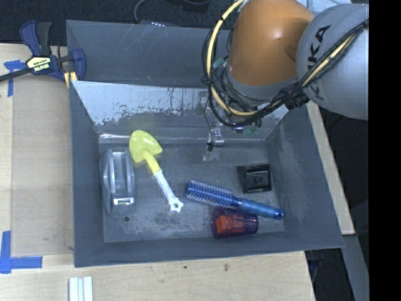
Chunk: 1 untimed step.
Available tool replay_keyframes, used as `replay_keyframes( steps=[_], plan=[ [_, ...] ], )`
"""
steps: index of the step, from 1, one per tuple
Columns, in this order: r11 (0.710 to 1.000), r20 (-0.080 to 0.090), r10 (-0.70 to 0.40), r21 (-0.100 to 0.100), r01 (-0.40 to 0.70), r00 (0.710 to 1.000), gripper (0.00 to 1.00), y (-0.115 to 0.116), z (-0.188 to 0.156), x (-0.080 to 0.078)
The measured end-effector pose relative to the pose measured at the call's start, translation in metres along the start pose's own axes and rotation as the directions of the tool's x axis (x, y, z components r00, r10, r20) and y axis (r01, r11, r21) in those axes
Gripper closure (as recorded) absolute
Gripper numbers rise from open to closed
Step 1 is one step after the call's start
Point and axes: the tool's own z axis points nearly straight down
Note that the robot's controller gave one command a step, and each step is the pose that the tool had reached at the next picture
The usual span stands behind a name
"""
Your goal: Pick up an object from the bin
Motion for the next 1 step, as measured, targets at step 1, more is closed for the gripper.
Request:
replay_keyframes(
  steps=[1],
  plan=[
    [1.000, 0.009, 0.001, -0.001, -0.001, 1.000, 0.00, -0.0004, -0.0052, -0.0013]
  ],
)
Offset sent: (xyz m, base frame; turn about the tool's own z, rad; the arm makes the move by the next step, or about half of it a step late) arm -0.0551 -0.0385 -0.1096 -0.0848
